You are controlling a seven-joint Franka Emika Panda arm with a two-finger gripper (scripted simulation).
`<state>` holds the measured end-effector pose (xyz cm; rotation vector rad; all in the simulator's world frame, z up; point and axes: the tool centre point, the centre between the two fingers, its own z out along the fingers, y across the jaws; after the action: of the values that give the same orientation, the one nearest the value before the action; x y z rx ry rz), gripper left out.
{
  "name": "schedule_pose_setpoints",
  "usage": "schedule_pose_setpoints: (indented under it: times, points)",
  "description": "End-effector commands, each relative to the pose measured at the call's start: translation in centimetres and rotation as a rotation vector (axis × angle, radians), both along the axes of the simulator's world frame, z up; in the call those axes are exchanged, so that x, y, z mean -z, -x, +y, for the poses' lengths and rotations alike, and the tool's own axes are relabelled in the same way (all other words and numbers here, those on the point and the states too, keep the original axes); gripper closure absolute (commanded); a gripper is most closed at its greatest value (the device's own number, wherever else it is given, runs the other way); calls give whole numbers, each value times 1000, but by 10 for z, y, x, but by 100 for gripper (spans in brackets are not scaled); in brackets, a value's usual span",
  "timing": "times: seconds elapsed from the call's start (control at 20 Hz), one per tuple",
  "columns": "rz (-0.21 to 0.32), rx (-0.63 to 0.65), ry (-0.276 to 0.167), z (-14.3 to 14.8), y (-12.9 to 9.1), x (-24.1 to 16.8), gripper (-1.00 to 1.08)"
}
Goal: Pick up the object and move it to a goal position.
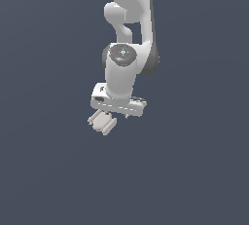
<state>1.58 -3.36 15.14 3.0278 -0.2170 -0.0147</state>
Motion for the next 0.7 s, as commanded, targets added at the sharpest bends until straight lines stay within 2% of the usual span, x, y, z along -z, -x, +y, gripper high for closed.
schedule_pose_setpoints:
  times: [0.0,0.35,0.65]
  points:
    - [16,29,35,-1,0,9,-60]
    - [51,121,165,-8,-2,36,-60]
    - [58,196,292,-15,-4,54,-60]
